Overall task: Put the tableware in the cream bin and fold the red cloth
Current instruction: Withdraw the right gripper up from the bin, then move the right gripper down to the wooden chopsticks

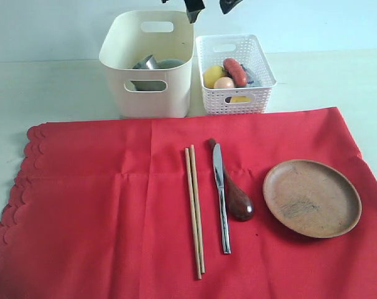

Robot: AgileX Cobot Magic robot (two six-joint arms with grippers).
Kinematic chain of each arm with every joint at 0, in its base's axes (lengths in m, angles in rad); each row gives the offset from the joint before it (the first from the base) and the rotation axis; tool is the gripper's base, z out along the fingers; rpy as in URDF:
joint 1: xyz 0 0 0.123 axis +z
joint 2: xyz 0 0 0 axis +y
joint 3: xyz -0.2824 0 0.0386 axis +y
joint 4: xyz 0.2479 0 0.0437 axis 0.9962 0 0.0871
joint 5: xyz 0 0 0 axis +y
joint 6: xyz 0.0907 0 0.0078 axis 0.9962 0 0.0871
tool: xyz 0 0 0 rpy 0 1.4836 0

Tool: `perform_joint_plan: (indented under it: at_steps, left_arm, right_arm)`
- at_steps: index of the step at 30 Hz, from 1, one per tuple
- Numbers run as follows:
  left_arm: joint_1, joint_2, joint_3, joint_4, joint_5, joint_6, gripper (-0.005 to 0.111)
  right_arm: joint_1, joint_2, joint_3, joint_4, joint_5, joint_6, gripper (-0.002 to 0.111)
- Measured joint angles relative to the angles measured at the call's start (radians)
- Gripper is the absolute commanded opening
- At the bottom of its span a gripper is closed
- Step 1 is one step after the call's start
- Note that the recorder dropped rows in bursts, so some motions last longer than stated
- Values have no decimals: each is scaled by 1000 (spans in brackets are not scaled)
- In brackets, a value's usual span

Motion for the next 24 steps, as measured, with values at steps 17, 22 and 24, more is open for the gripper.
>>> perform_joint_plan:
  at_steps: [17, 22, 24]
  left_arm:
    - [0, 0, 0, 0, 0, 0, 0]
    - [0, 0, 0, 0, 0, 0, 0]
    - [0, 0, 0, 0, 0, 0, 0]
  right_arm:
    - [0, -200, 217, 2, 87, -26, 58]
    - [0, -285, 327, 56, 76, -39, 58]
    - [0, -312, 367, 92, 73, -54, 58]
